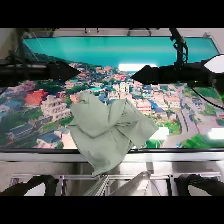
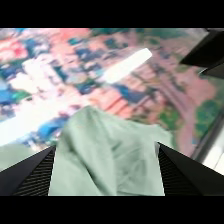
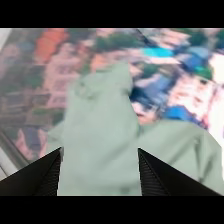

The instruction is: Fold the shirts.

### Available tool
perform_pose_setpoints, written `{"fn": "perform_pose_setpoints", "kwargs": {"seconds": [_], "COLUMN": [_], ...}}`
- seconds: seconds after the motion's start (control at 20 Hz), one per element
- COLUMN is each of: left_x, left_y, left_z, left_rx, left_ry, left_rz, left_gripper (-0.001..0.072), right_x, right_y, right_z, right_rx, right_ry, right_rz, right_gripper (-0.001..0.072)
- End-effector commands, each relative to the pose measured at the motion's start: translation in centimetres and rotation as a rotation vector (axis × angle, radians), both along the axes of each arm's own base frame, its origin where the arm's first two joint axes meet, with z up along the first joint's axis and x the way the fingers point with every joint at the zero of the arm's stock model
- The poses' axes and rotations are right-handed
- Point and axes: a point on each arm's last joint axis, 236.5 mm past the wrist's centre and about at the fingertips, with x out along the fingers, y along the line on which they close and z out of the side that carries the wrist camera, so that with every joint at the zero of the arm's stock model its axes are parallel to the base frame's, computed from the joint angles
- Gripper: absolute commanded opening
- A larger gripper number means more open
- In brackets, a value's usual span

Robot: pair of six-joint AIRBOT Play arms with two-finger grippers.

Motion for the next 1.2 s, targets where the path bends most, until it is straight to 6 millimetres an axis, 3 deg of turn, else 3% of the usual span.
{"fn": "perform_pose_setpoints", "kwargs": {"seconds": [0.0,0.05,0.1,0.25,0.3,0.4,0.55,0.75,0.95,1.05,1.15], "left_x": [1.1,-0.6,-2.7,-9.2,-11.6,-16.4,-22.4,-25.3,-28.9,-28.8,-27.3], "left_y": [1.8,2.2,2.5,2.2,2.3,3.1,4.7,1.5,-0.2,-1.1,-2.4], "left_z": [-5.6,-6.1,-7.0,-10.4,-12.4,-16.7,-21.1,-23.6,-25.9,-26.9,-27.6], "left_rx": [0.007,-0.014,-0.032,-0.066,-0.031,0.096,0.313,0.356,0.468,0.506,0.524], "left_ry": [0.256,0.366,0.475,0.718,0.781,0.908,1.022,1.009,1.139,1.166,1.142], "left_rz": [-0.021,-0.067,-0.115,-0.169,-0.151,-0.081,0.008,0.015,-0.073,-0.116,-0.140], "left_gripper": [0.0714,0.0676,0.0571,0.0558,0.0558,0.0560,0.0570,0.0570,0.0570,0.0569,0.0568], "right_x": [-1.5,-3.3,-5.2,-10.8,-11.9,-13.1,-12.3,-11.8,-12.9,-12.8,-12.2], "right_y": [-5.9,-7.4,-8.5,-11.2,-12.1,-13.9,-14.6,-11.9,-7.8,-5.8,-4.8], "right_z": [-4.9,-5.7,-7.0,-12.8,-14.7,-18.3,-20.6,-22.2,-23.8,-23.4,-22.5], "right_rx": [-0.031,-0.044,-0.059,-0.150,-0.190,-0.280,-0.293,-0.205,-0.161,-0.116,-0.061], "right_ry": [0.244,0.316,0.393,0.553,0.572,0.590,0.584,0.634,0.688,0.670,0.655], "right_rz": [0.024,0.048,0.052,0.005,-0.030,-0.094,-0.172,-0.148,-0.049,-0.014,-0.017], "right_gripper": [0.0521,0.0521,0.0521,0.0521,0.0521,0.0523,0.0524,0.0524,0.0523,0.0523,0.0522]}}
